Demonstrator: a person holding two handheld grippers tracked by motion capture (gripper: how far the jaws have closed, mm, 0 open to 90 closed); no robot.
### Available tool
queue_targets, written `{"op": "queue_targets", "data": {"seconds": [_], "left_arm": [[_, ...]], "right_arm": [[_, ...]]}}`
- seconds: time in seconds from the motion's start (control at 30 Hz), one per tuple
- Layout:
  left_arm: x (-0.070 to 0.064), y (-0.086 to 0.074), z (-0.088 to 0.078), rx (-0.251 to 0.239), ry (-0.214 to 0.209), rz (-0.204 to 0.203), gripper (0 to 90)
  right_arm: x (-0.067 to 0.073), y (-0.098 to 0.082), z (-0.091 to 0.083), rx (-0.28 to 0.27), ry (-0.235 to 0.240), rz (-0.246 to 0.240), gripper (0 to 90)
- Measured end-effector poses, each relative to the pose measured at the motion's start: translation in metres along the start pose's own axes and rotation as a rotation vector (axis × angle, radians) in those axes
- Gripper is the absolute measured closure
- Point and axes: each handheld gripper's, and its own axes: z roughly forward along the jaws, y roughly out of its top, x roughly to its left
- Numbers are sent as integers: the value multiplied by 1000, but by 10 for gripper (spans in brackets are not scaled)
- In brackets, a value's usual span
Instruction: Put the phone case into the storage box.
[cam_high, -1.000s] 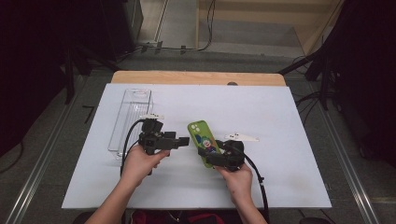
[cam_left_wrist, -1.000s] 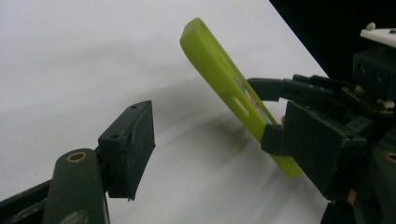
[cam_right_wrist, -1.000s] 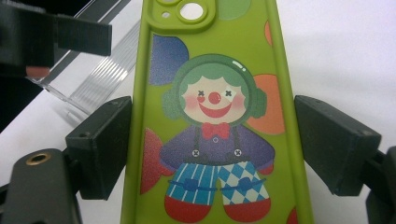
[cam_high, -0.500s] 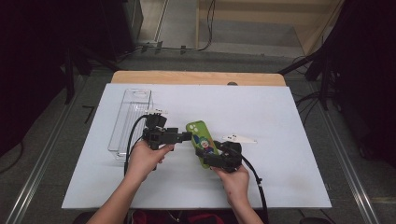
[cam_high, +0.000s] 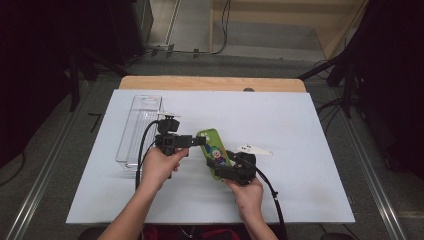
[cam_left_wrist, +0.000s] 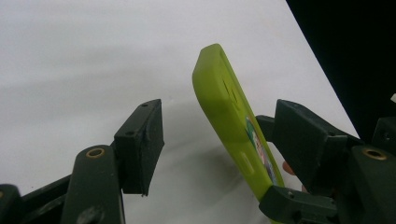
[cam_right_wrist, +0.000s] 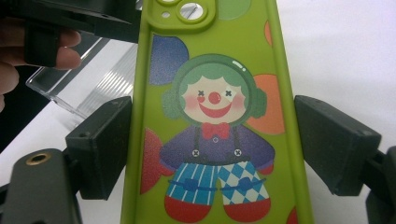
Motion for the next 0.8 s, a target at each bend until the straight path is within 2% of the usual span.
{"op": "queue_targets", "data": {"seconds": [0.3, 0.5, 0.63, 0.8], "left_arm": [[0, 3, 8, -19, -13, -24, 391], [-2, 5, 12, -43, -32, -33, 476], [-4, 5, 14, -52, -49, -39, 567], [-4, 6, 14, -52, -43, -49, 655]], "right_arm": [[2, 0, -1, -9, 1, -3, 145], [3, 0, -2, -16, 4, -6, 145], [3, -1, -3, -24, 7, -8, 145], [2, -2, -3, -35, 11, -8, 145]]}}
